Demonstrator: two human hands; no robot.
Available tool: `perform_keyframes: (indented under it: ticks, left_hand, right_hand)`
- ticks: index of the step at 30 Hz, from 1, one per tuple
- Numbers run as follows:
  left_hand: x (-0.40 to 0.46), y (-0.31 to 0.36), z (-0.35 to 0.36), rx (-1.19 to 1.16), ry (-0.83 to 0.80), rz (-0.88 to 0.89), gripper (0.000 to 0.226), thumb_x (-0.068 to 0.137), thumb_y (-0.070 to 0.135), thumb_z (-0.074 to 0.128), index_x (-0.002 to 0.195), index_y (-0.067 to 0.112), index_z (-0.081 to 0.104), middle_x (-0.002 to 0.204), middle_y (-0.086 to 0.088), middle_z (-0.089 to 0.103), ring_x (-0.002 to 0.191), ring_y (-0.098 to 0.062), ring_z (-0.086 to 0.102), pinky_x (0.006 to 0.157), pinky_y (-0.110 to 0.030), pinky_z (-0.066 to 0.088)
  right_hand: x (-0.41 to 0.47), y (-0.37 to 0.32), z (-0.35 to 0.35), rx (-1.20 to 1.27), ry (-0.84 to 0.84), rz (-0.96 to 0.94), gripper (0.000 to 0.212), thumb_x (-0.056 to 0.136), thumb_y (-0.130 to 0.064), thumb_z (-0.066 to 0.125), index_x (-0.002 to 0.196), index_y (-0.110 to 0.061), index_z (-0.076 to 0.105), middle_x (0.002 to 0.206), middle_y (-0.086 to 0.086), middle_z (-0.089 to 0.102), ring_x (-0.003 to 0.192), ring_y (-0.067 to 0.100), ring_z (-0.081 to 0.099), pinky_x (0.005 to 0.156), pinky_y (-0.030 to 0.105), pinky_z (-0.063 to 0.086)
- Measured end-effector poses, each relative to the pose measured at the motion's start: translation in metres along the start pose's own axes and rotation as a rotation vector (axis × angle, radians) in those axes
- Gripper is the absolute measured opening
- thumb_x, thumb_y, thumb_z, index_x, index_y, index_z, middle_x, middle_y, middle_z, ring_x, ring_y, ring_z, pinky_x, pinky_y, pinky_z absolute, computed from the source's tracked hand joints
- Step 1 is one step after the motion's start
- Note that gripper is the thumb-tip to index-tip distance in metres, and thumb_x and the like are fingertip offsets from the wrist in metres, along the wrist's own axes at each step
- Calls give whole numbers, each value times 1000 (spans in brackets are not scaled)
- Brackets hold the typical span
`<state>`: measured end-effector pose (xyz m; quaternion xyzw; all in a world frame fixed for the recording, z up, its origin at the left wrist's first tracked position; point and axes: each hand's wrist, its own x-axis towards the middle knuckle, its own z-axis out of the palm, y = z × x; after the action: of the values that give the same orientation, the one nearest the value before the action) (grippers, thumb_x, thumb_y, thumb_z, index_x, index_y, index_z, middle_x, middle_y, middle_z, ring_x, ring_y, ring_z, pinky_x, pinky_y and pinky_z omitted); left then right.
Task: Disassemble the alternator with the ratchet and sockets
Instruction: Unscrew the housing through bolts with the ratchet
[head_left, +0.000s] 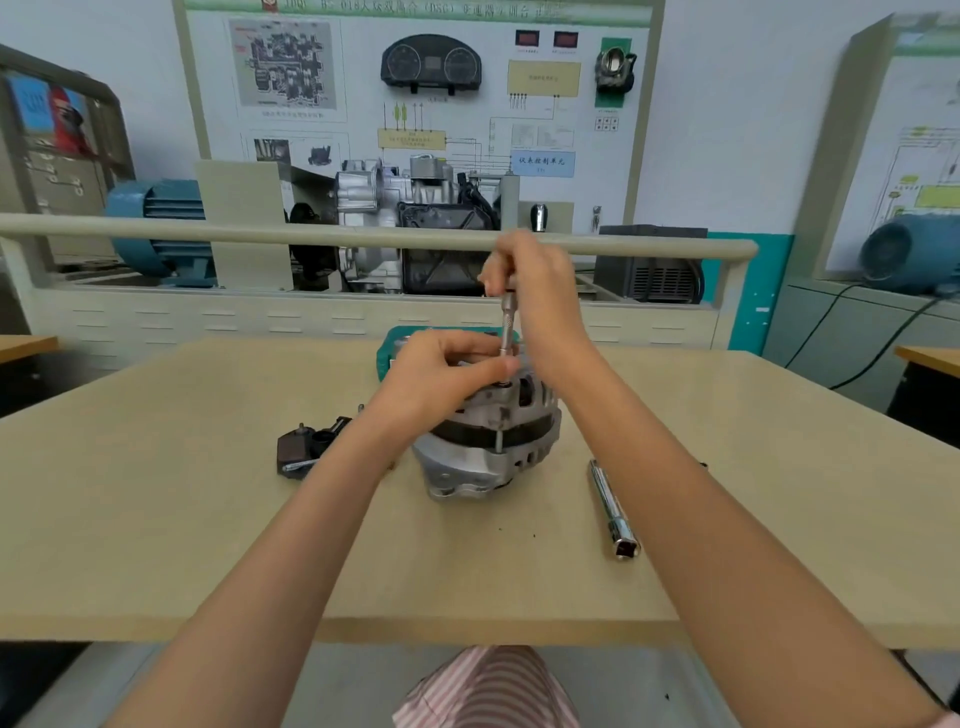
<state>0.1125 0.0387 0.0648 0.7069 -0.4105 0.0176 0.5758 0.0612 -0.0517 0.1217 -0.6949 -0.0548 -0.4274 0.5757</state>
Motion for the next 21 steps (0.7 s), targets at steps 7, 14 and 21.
perform_keyframes:
  ticks: [7, 14, 21]
  left_hand:
    - [1, -3, 2, 55, 105, 18, 33, 79, 0, 65, 57, 23, 55, 43, 17, 57, 44, 6, 53, 45, -9, 38]
    - [4, -2, -7, -41, -16, -20, 13, 80, 26, 74, 92, 31, 71, 82, 15, 73, 79, 2, 67, 70, -9, 51]
    - [3, -4, -4, -41, 29, 23, 17, 81, 6, 69, 80, 23, 71, 71, 9, 72, 74, -6, 68, 74, -21, 55]
  right_hand:
    - [-9, 18, 17, -1020, 179, -434, 30, 86, -25, 44, 57, -15, 42, 63, -2, 42, 67, 17, 38, 74, 33, 29]
    - [10, 4, -13, -100, -112, 17, 42, 92, -11, 41, 49, -11, 39, 53, 4, 38, 56, 15, 38, 62, 26, 36]
    - [-13, 29, -1, -867, 263, -406, 24, 83, -22, 46, 60, -17, 41, 69, -2, 42, 70, 18, 39, 70, 32, 29]
